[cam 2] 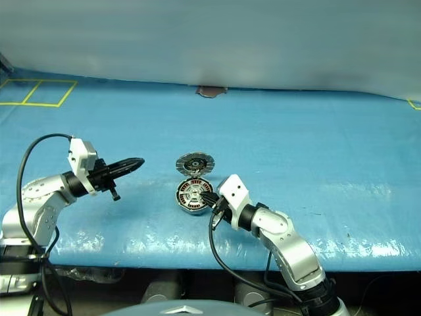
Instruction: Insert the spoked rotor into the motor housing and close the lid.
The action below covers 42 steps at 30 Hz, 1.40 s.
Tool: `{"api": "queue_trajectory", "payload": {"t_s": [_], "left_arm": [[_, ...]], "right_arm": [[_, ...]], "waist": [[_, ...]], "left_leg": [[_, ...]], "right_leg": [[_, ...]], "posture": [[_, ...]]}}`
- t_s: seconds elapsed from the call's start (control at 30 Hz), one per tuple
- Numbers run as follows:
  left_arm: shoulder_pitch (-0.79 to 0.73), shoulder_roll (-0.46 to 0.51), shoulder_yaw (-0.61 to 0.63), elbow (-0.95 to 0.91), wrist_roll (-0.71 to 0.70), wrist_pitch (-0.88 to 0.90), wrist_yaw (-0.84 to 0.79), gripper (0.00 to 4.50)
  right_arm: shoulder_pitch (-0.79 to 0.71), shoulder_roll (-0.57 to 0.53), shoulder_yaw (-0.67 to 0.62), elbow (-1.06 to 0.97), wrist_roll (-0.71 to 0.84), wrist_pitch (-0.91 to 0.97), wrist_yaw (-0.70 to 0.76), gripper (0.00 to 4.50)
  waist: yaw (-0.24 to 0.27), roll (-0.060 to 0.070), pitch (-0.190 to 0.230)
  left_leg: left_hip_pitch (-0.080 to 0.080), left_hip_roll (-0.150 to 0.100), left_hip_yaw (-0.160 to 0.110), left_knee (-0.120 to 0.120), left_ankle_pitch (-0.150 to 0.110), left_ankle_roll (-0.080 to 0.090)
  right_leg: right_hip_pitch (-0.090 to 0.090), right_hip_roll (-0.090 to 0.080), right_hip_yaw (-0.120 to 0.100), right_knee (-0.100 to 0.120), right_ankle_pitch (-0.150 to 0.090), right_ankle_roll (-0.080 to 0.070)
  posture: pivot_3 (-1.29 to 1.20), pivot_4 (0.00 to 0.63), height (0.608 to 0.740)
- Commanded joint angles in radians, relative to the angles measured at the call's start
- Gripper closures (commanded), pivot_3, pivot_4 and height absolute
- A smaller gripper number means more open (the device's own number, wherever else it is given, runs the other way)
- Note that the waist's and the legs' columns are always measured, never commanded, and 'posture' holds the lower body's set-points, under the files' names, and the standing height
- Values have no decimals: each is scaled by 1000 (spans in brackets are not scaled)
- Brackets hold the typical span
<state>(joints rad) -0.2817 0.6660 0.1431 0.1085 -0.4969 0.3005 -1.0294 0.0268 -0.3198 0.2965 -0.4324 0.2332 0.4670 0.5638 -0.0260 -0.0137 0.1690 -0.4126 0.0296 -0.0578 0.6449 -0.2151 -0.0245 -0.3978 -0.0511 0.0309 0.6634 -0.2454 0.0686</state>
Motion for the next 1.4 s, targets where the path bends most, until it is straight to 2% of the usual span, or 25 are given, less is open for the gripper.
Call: {"api": "queue_trajectory", "payload": {"t_s": [0.03,0.37,0.7,0.87,1.03,1.2,1.4], "left_arm": [[-150,-20,-23,179,22,-29,-64,4468],[-506,-136,-156,610,144,-91,-252,4468],[-675,-268,-206,832,243,-176,-344,4468],[-720,-308,-216,894,281,-200,-385,4468],[-737,-306,-244,914,318,-187,-465,4468],[-726,-293,-283,880,343,-139,-569,4468],[-691,-285,-356,812,318,-114,-585,4468]], "right_arm": [[96,-10,-16,-10,-7,-109,-3,4500],[303,65,-41,89,-87,-375,-116,4500],[352,98,-35,75,-86,-422,-149,4500],[349,101,-29,52,-68,-434,-135,4500],[339,100,-33,47,-72,-425,-145,4500],[327,102,-31,54,-76,-419,-151,4500],[314,104,-28,73,-77,-419,-148,4500]], "waist": [[1,-1,0],[-1,-3,0],[-4,-3,0],[-3,-4,0],[-6,-4,0],[-4,-4,0],[-4,-4,0]], "left_leg": [[0,0,-1,0,0,0],[-1,0,-1,1,0,0],[-2,0,-1,1,0,0],[-3,0,-1,1,0,0],[-3,0,-1,1,0,0],[-3,0,-1,1,0,0],[-3,0,-1,1,0,0]], "right_leg": [[0,0,-1,0,1,1],[0,1,-1,0,1,2],[0,1,0,-1,1,2],[0,1,0,-1,1,2],[0,1,0,-1,1,2],[0,1,0,-1,1,2],[0,1,0,-1,1,2]], "posture": [[0,150,740],[0,150,740],[0,150,740],[0,150,740],[0,150,740],[0,150,740],[0,150,740]]}}
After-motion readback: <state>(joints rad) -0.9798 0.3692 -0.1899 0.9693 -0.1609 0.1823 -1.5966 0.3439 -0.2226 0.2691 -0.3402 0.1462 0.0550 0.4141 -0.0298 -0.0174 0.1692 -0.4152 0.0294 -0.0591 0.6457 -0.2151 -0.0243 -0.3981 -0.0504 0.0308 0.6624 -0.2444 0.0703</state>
